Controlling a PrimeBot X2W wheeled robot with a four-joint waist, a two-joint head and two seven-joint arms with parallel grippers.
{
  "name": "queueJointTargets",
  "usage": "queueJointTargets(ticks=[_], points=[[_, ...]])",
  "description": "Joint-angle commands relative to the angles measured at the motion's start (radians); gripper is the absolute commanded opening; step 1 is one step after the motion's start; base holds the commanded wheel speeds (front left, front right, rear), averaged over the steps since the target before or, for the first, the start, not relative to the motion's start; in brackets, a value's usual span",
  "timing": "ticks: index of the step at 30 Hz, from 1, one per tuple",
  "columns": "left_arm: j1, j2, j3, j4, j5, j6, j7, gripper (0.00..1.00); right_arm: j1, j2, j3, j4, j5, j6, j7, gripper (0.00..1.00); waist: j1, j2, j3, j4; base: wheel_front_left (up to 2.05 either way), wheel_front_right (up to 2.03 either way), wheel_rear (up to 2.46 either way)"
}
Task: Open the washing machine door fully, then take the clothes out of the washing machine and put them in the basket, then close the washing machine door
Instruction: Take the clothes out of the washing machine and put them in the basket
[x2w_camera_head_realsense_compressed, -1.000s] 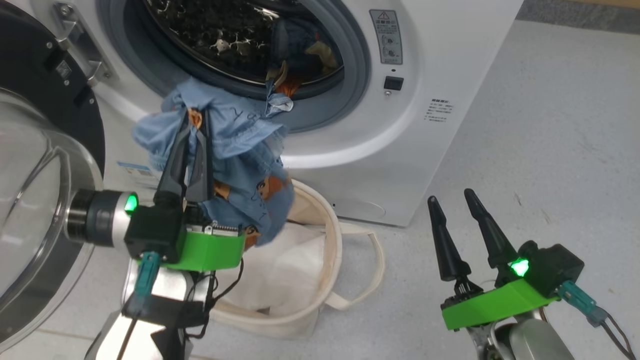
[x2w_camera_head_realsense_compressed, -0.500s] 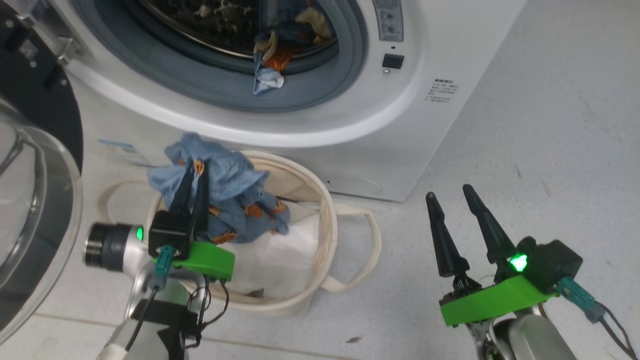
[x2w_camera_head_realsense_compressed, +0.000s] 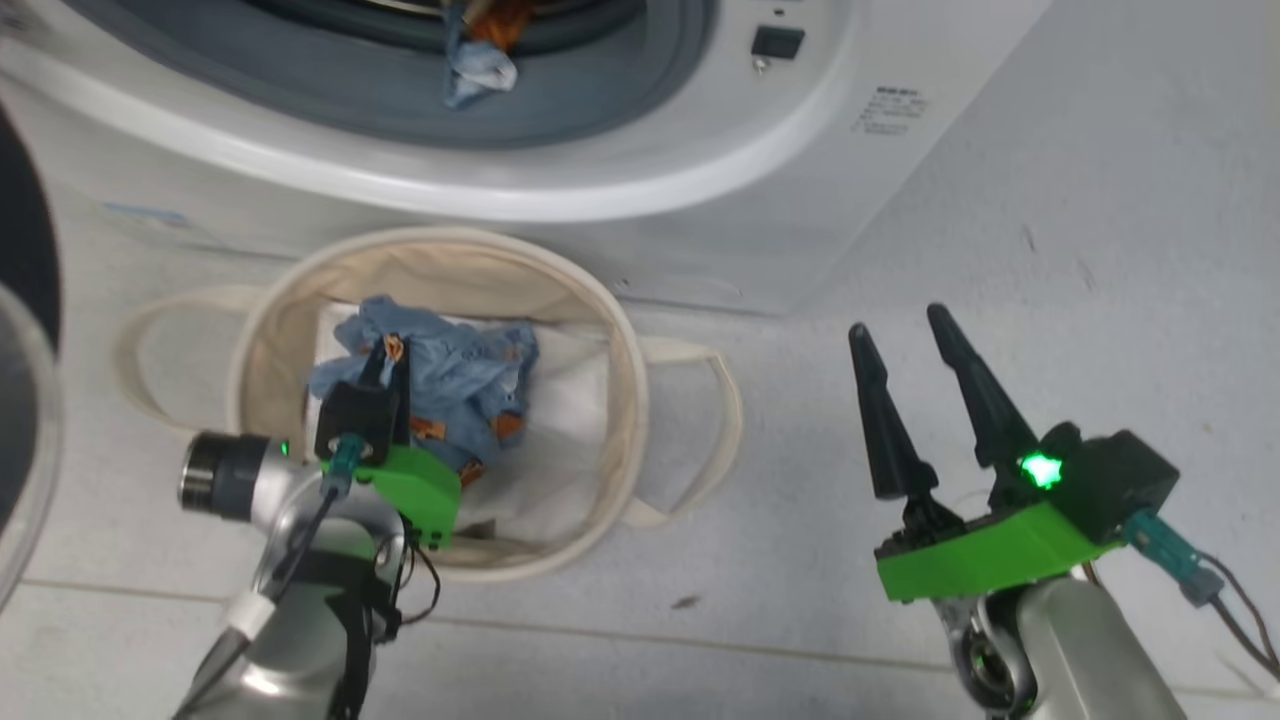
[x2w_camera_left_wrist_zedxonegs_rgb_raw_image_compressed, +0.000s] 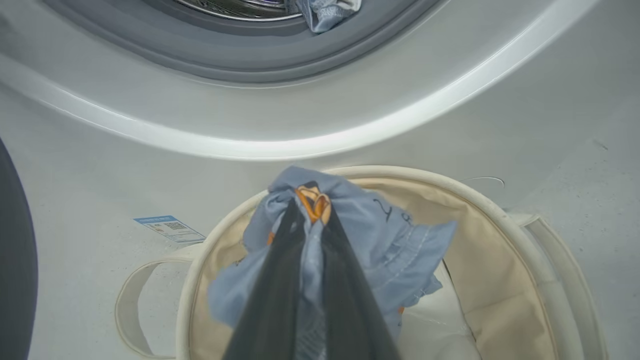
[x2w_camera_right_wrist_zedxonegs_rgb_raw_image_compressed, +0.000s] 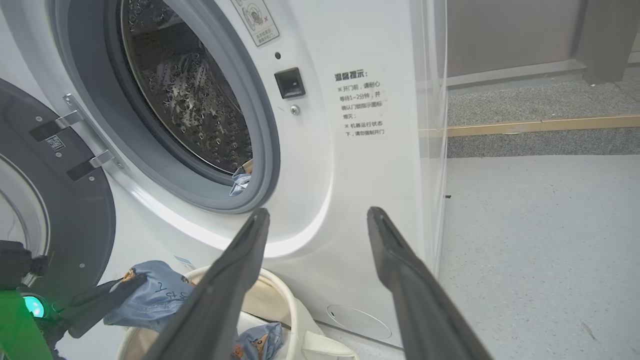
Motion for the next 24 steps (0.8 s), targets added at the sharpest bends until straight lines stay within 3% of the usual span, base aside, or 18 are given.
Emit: queueJointTargets(ticks=[1,9,17,19,20,21,24], points=[[-0.039,0.017,0.026,-0.006,0.01,-0.005,-0.005,0.0,-0.021,0.003,0.019,-0.039,0.001,0.0,-0.012,1.0,0.0,0.0,0.047,-0.026,0.0,0.0,0.0],[-0.104,0.022,0.024,0.11,0.017,-0.022,-0.005,0.0,-0.056,0.003,0.017,-0.047,0.009,0.0,-0.012,1.0,0.0,0.0,0.12,-0.066,0.0,0.0,0.0],[-0.118,0.017,0.028,0.143,0.005,-0.052,-0.005,0.01,-0.066,0.003,0.009,-0.046,0.011,0.0,-0.012,1.0,0.0,0.0,0.129,-0.068,0.0,0.0,0.0],[-0.114,0.012,0.028,0.131,0.002,-0.059,-0.005,0.19,-0.066,0.003,0.006,-0.044,0.009,0.0,-0.012,1.0,0.0,0.0,0.122,-0.056,0.0,0.0,0.0],[-0.11,0.009,0.03,0.122,-0.001,-0.06,-0.005,0.7,-0.066,0.003,0.006,-0.043,0.006,0.0,-0.012,1.0,0.0,0.0,0.118,-0.05,0.0,0.0,0.0],[-0.105,0.006,0.032,0.121,-0.003,-0.059,-0.005,1.0,-0.066,0.003,0.007,-0.041,0.003,0.0,-0.012,1.0,0.0,0.0,0.112,-0.044,0.0,0.0,0.0],[-0.089,-0.003,0.037,0.11,-0.008,-0.06,-0.005,1.0,-0.065,0.003,0.01,-0.038,-0.002,0.0,-0.012,1.0,0.0,0.0,0.09,-0.026,0.0,0.0,0.0]])
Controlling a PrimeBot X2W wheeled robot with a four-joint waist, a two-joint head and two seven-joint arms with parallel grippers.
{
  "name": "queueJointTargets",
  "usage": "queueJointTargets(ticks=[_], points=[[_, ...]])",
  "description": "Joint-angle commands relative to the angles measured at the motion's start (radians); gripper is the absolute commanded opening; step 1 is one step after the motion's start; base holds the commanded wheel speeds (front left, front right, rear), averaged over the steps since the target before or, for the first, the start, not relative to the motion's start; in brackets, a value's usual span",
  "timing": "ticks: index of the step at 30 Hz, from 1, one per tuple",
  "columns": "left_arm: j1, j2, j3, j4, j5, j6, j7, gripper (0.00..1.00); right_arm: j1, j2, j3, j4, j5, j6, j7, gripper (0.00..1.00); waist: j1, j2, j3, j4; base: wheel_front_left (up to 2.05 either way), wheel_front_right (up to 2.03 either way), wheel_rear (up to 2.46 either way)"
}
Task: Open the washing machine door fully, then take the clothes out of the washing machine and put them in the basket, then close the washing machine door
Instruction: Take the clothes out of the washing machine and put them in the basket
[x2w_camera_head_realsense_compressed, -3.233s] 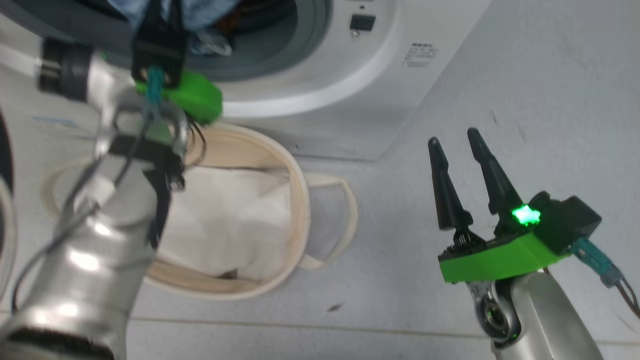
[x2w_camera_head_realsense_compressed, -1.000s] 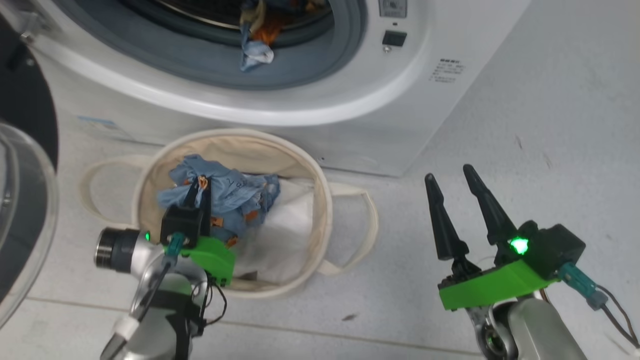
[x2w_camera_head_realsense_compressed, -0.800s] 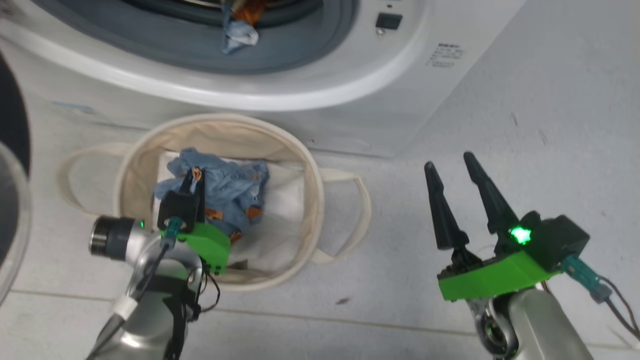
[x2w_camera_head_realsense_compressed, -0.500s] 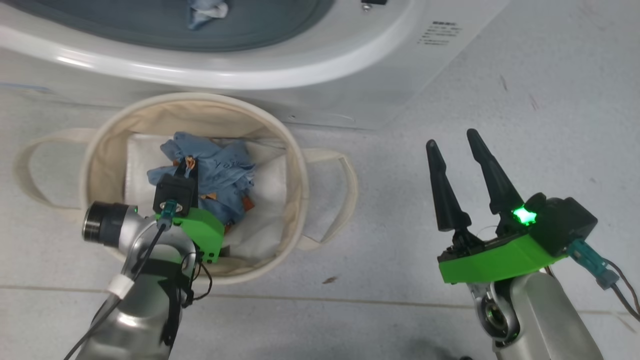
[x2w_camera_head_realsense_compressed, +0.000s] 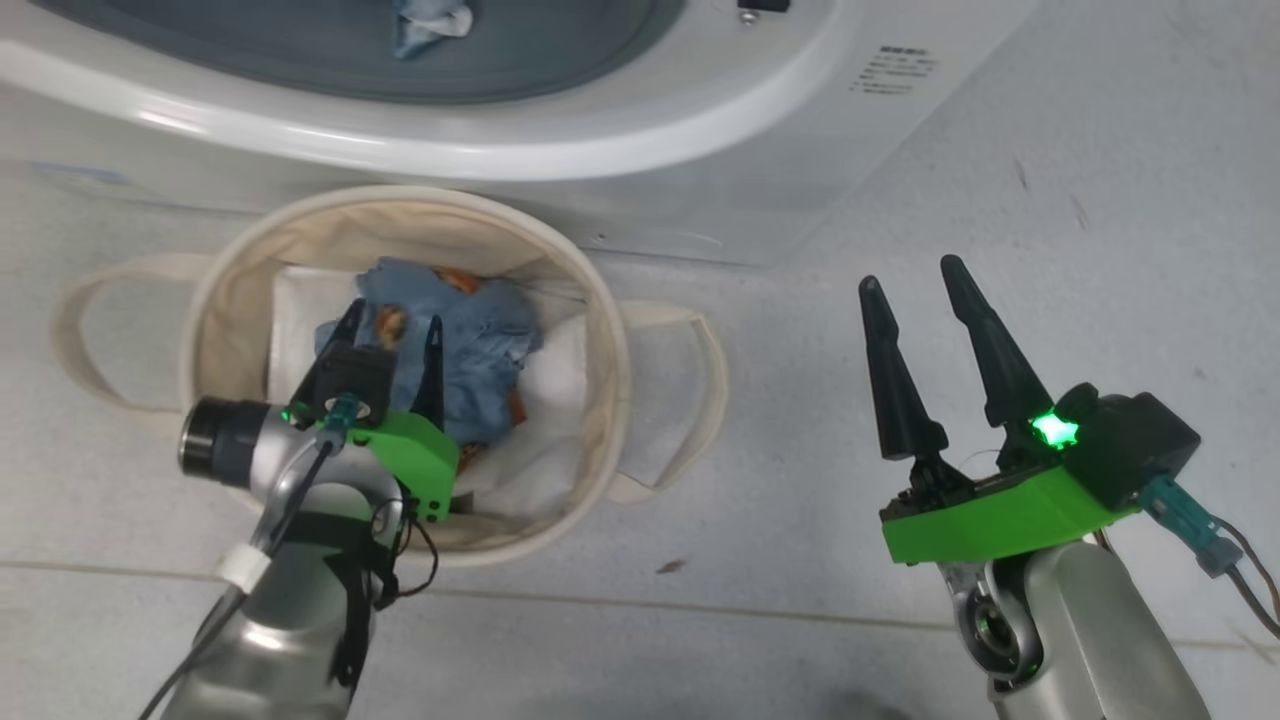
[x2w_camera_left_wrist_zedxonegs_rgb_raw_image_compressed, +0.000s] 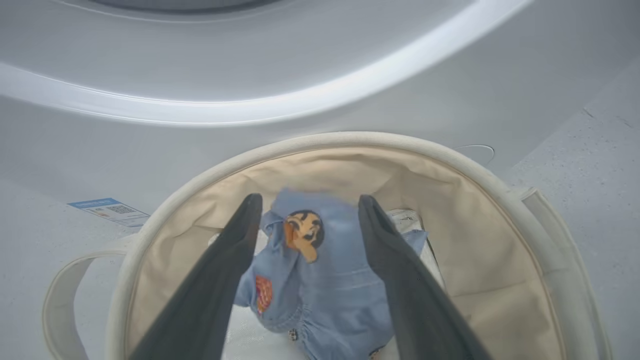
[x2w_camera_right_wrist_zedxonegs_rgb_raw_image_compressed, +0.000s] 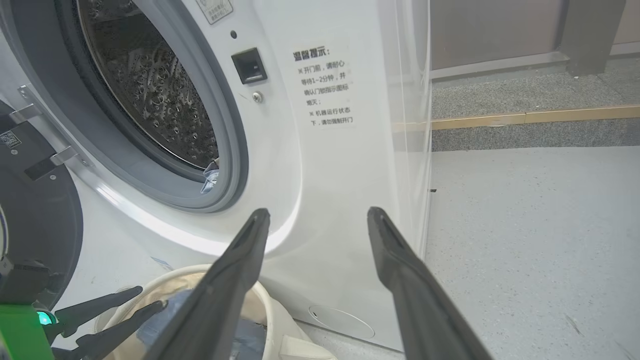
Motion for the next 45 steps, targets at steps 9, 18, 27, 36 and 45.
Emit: queueJointTargets(ticks=[9,18,27,36,45], points=[[0.093,0.01,0.039,-0.169,-0.008,-0.015,-0.005,1.0,0.013,0.003,0.012,-0.023,-0.007,0.0,-0.012,1.0,0.0,0.0,-0.109,0.06,0.0,0.0,0.0],[0.25,0.003,0.072,-0.433,-0.016,-0.041,-0.005,1.0,0.064,-0.001,-0.017,-0.014,-0.069,0.0,-0.012,1.0,0.0,0.0,-0.254,0.085,0.0,0.0,0.0],[0.415,-0.014,0.105,-0.615,-0.043,-0.05,-0.005,1.0,0.134,0.002,-0.048,-0.011,-0.046,0.0,-0.012,1.0,0.0,0.0,-0.387,0.085,0.0,0.0,0.0],[0.539,-0.022,0.125,-0.718,-0.041,-0.074,-0.005,1.0,0.198,0.002,-0.131,-0.02,0.0,0.0,-0.012,1.0,0.0,0.0,-0.461,0.076,0.0,0.0,0.0],[0.619,-0.028,0.174,-0.733,-0.053,-0.039,-0.005,1.0,0.246,0.003,-0.147,-0.018,0.025,0.0,-0.012,1.0,0.0,0.0,-0.493,0.056,0.0,0.0,0.0]])
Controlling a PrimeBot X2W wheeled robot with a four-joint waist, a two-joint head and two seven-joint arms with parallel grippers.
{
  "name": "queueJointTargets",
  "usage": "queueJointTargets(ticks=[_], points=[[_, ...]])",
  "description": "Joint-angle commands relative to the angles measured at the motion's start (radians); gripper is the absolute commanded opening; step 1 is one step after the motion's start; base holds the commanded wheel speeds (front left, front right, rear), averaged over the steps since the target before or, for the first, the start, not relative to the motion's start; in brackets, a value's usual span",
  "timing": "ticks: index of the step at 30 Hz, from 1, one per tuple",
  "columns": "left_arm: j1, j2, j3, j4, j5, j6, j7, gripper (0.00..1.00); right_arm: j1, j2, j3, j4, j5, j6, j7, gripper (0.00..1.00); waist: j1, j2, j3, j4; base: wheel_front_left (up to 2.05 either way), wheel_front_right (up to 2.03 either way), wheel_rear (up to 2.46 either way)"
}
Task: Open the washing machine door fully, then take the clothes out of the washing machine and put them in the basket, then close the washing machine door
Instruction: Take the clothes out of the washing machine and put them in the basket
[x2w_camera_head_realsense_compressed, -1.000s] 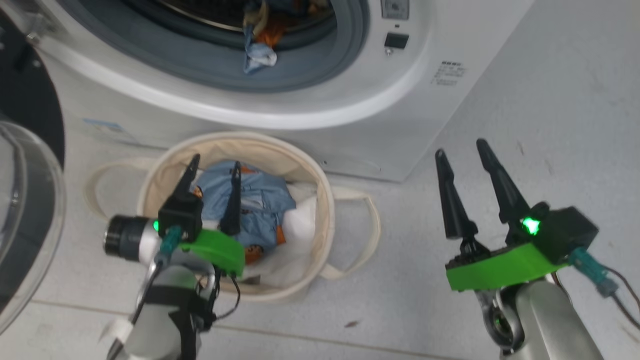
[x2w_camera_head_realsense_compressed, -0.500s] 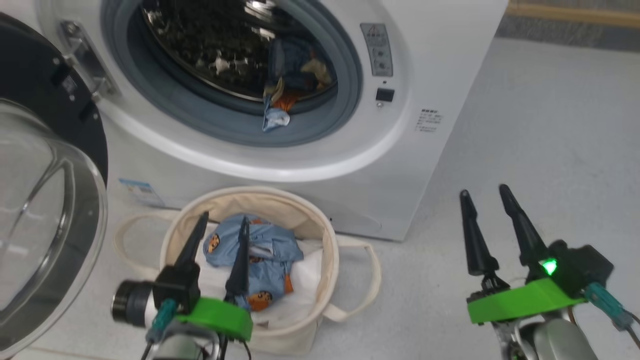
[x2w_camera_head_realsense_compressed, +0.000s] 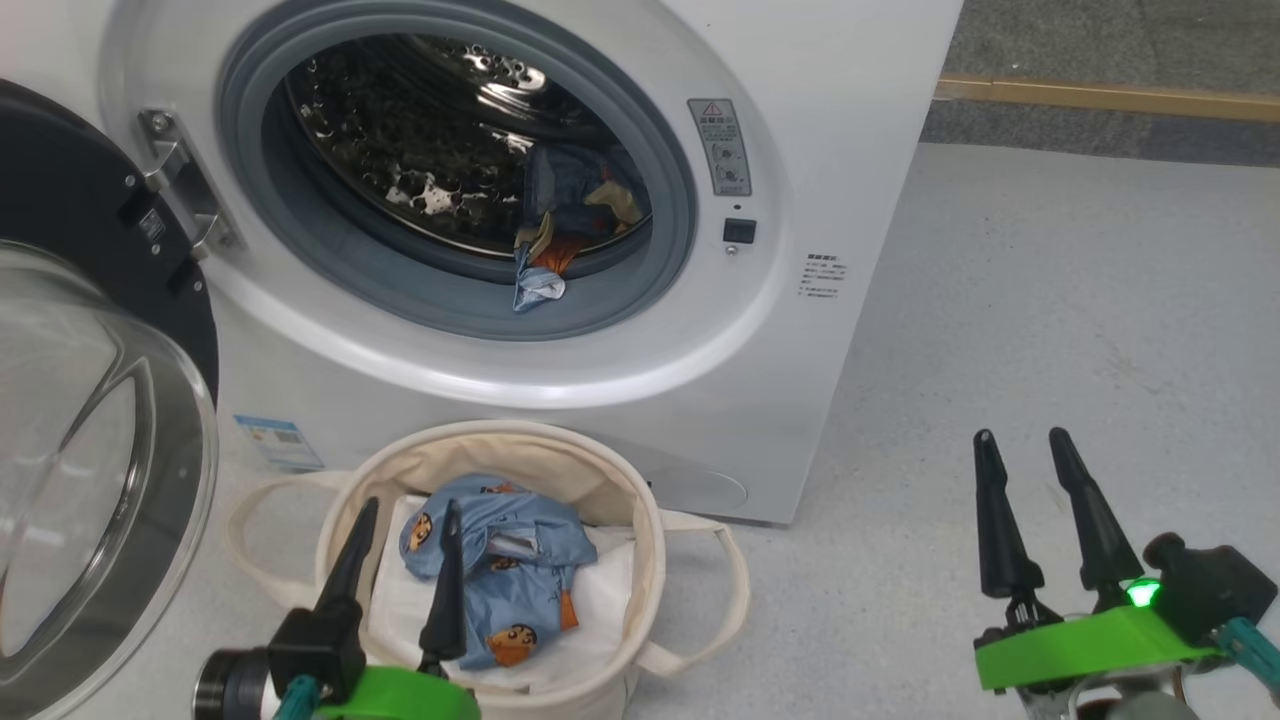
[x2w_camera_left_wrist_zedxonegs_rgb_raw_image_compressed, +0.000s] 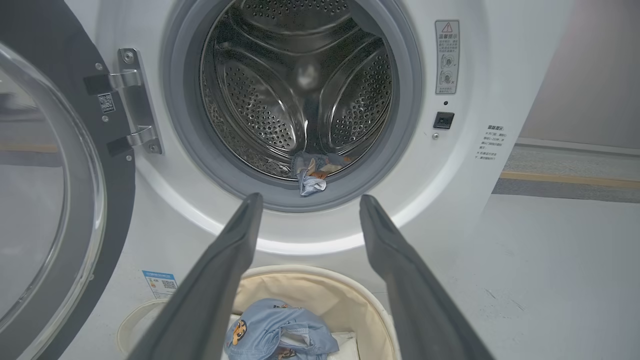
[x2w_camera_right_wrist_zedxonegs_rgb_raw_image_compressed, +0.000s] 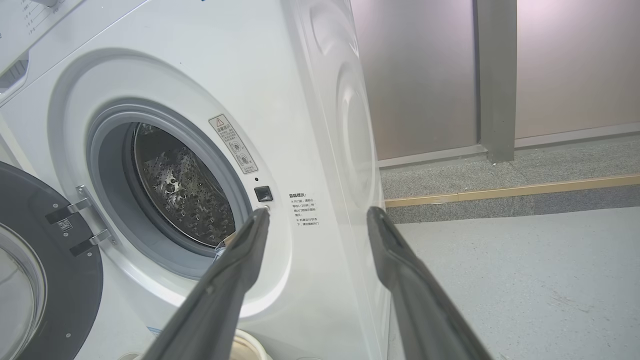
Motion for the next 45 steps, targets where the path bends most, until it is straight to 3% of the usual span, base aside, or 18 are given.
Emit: queueJointTargets(ticks=[1,45], points=[[-0.017,-0.001,0.039,-0.026,-0.001,0.006,-0.005,1.0,-0.014,0.001,0.029,-0.03,-0.003,0.0,-0.012,1.0,0.0,-0.0001,-0.003,-0.002,0.0,0.0,0.0],[0.013,-0.004,0.012,-0.02,-0.016,0.038,-0.005,1.0,0.004,0.001,0.053,0.004,-0.02,0.0,-0.012,1.0,0.0,-0.0001,-0.018,-0.01,0.0,0.0,0.0]])
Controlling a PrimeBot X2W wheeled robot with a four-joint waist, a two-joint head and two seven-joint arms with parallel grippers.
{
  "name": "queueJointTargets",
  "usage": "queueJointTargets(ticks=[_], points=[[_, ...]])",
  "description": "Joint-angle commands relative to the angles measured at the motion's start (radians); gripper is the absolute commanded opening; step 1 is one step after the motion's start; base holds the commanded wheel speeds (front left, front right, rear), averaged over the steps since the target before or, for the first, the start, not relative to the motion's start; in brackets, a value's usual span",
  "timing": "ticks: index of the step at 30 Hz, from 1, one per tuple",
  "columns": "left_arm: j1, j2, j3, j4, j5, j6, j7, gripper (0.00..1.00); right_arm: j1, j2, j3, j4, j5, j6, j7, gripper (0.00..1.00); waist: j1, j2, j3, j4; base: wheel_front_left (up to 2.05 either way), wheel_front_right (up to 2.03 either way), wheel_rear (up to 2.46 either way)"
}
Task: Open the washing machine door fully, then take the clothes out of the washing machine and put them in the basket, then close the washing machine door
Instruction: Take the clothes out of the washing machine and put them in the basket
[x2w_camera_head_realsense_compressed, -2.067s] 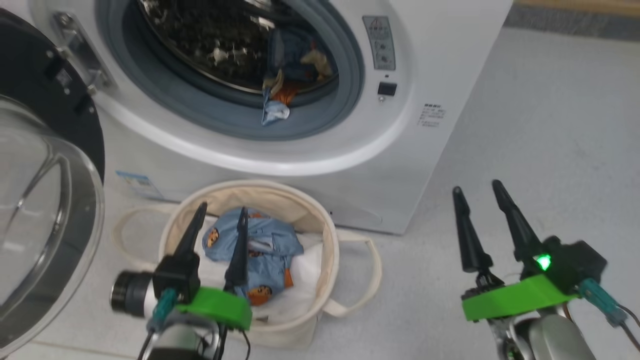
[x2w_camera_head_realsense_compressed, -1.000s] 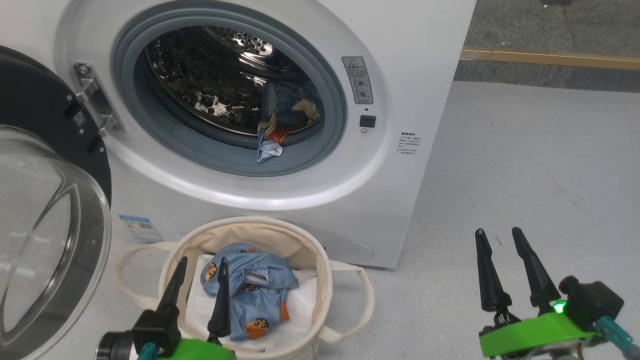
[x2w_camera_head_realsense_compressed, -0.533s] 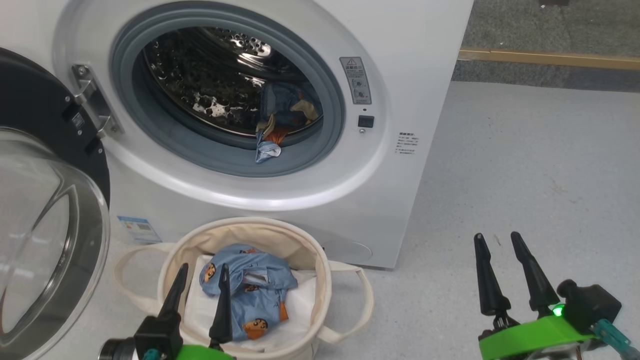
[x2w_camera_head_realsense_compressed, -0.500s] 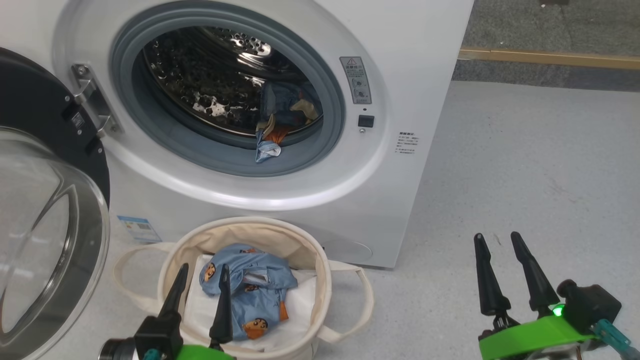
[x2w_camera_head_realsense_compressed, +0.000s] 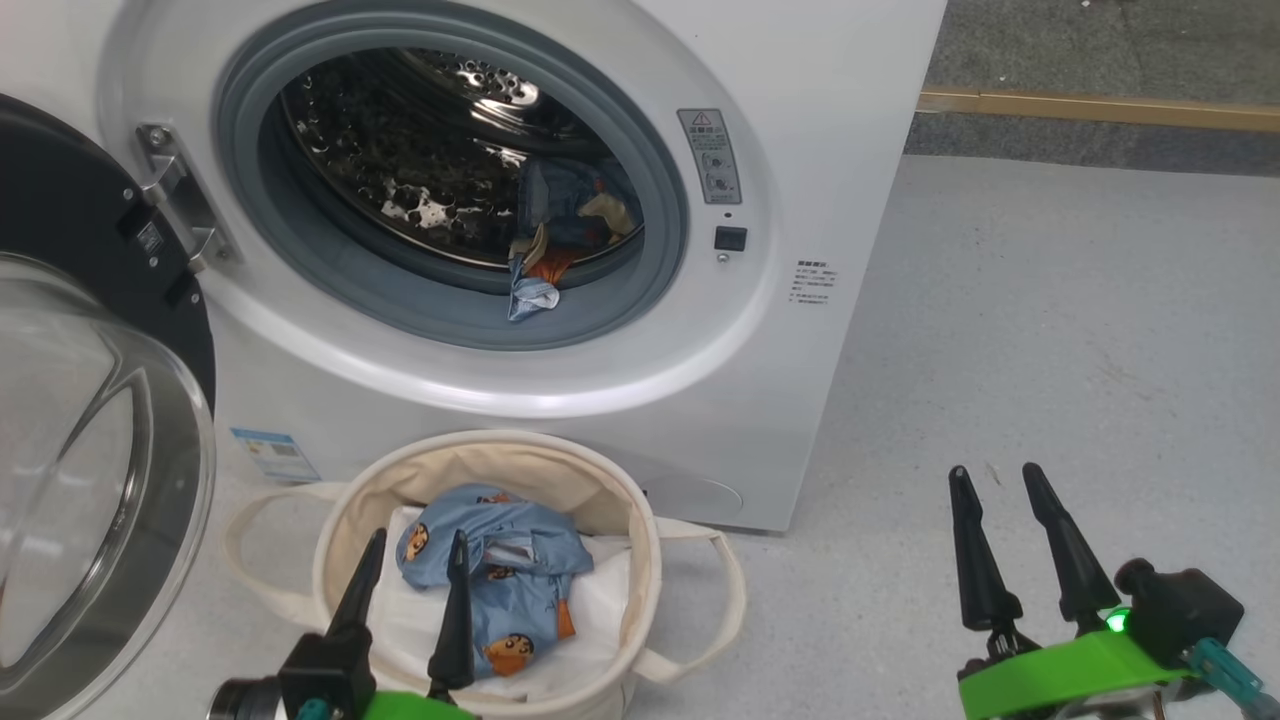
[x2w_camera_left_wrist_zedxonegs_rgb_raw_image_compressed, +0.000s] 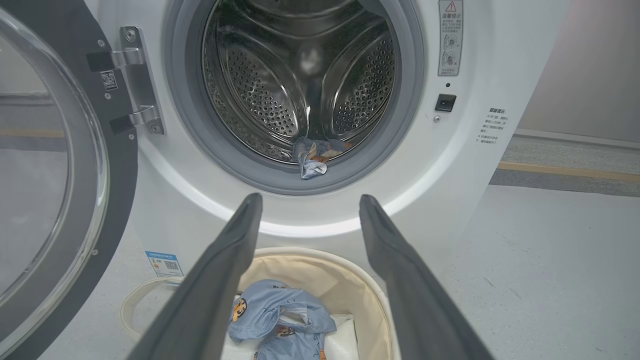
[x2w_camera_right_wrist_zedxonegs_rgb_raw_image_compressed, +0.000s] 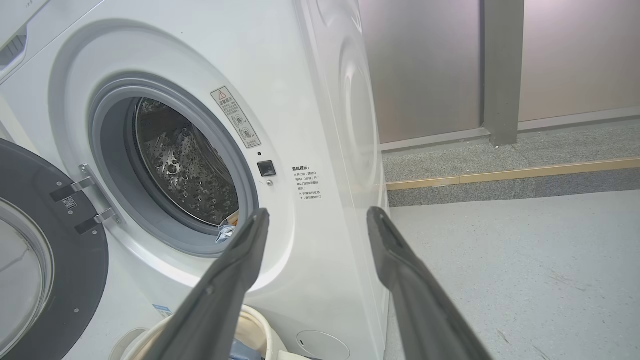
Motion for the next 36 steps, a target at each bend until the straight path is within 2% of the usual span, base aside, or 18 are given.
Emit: queueJointTargets(ticks=[1,26,36], points=[[-0.026,-0.001,0.025,-0.031,-0.005,0.006,-0.005,1.0,-0.029,0.0,0.022,-0.029,-0.01,0.0,-0.012,1.0,0.0,0.0,-0.001,-0.001,0.0,0.0,0.0],[-0.03,-0.001,0.047,-0.024,0.009,-0.003,-0.005,1.0,-0.034,0.0,0.03,-0.027,-0.004,0.0,-0.012,1.0,0.0,0.0,-0.004,0.001,0.0,0.0,0.0],[-0.074,0.006,0.043,-0.008,0.038,-0.022,-0.005,1.0,-0.051,0.0,0.062,-0.041,0.001,0.0,-0.012,1.0,0.0,0.0,0.051,-0.009,0.0,0.0,0.0]])
